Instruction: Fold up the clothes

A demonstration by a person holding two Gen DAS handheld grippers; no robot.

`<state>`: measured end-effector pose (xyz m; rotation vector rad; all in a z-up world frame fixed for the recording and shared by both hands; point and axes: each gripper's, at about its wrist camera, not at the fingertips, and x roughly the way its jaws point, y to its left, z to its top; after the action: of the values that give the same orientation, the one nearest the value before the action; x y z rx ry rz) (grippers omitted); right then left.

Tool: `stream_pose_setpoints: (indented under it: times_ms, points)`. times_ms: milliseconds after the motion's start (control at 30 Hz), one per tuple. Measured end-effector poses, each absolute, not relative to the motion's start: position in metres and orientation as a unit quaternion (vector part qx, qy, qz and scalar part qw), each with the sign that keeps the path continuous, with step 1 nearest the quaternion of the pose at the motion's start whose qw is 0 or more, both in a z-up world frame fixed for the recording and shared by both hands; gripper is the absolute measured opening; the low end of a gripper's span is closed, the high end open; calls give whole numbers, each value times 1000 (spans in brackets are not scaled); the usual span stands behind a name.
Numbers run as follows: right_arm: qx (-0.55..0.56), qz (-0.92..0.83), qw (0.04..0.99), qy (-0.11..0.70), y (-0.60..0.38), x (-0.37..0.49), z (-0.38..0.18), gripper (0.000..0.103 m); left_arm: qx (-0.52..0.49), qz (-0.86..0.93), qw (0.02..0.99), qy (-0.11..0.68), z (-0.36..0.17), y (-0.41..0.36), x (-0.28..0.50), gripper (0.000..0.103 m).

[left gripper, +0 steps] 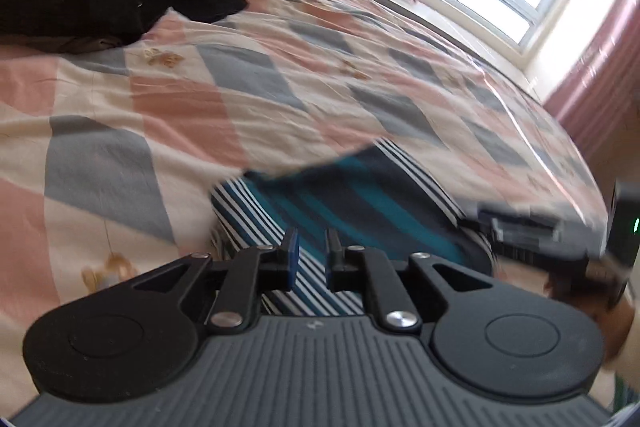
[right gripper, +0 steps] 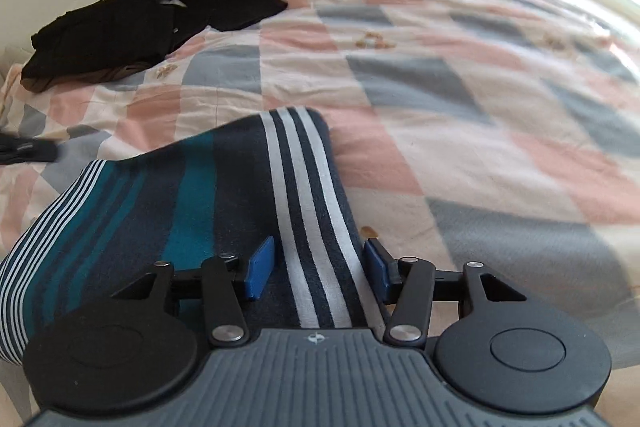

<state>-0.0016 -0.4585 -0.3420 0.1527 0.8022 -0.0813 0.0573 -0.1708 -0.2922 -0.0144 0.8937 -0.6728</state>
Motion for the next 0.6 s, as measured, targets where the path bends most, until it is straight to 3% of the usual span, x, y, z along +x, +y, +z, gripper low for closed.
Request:
stream_pose_setpoints:
  times_ms: [133, 300, 400, 600]
  points:
    - [32, -8, 947, 318, -430, -36, -317, 47, 28, -304, 853, 424, -324, -186, 23, 11]
    - [-25, 31, 932, 359, -414, -41, -359, 43, 51, -269, 865, 420, -365, -197, 36, 7]
    - [-43, 41, 928, 368, -414, -31, -371, 43, 52, -246, 865, 434, -355, -200, 42, 6]
    - [-15, 24, 935, 354, -418, -53, -339, 42, 55, -203, 865, 456, -317, -205, 10, 9]
